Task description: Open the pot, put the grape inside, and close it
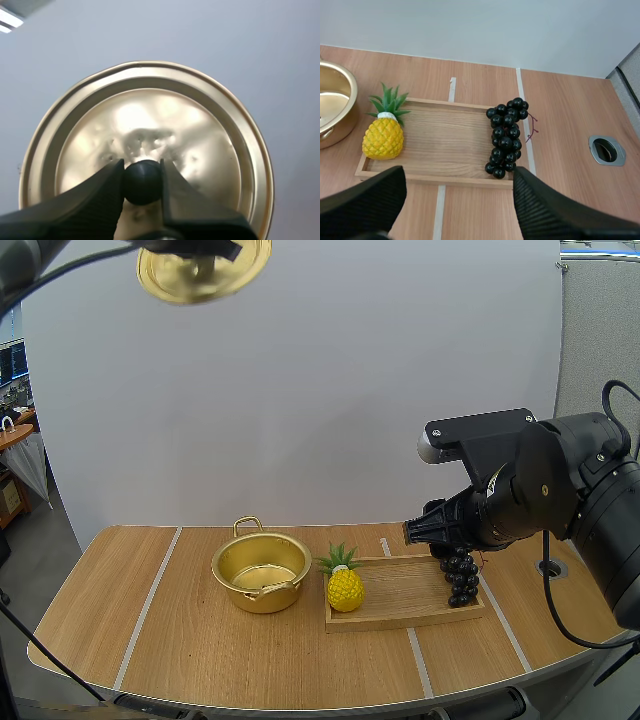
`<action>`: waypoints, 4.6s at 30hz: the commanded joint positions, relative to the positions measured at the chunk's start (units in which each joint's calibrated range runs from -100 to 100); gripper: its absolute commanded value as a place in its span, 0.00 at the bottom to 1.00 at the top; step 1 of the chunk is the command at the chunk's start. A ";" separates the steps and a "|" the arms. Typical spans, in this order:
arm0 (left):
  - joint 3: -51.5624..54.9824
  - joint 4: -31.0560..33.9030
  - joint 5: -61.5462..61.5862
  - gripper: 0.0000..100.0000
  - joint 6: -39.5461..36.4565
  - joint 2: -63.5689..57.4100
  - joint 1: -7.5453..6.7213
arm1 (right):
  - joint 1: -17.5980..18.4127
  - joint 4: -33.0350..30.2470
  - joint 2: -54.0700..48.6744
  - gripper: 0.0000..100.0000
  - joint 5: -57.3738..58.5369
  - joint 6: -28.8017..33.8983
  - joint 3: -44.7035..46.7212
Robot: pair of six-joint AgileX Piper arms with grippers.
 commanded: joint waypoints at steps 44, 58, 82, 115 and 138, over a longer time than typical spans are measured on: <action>-4.89 0.03 -23.44 0.00 -0.74 -0.40 -0.07 | -14.79 13.58 41.07 1.00 -36.80 -21.36 -4.05; -4.89 0.03 -23.44 0.00 -0.74 -0.40 -0.07 | -15.08 21.63 52.33 1.00 -41.13 -29.81 -7.46; -4.89 0.03 -23.44 0.00 -0.74 -0.40 -0.07 | -15.08 21.85 65.67 1.00 -51.70 -31.60 -10.86; -4.89 0.03 -23.44 0.00 -0.74 -0.40 -0.07 | -15.08 23.35 69.50 0.00 -49.71 -31.98 -12.32; -4.89 0.03 -23.44 0.00 -0.74 -0.40 -0.07 | -0.90 26.41 38.30 0.00 -27.86 -29.61 -12.93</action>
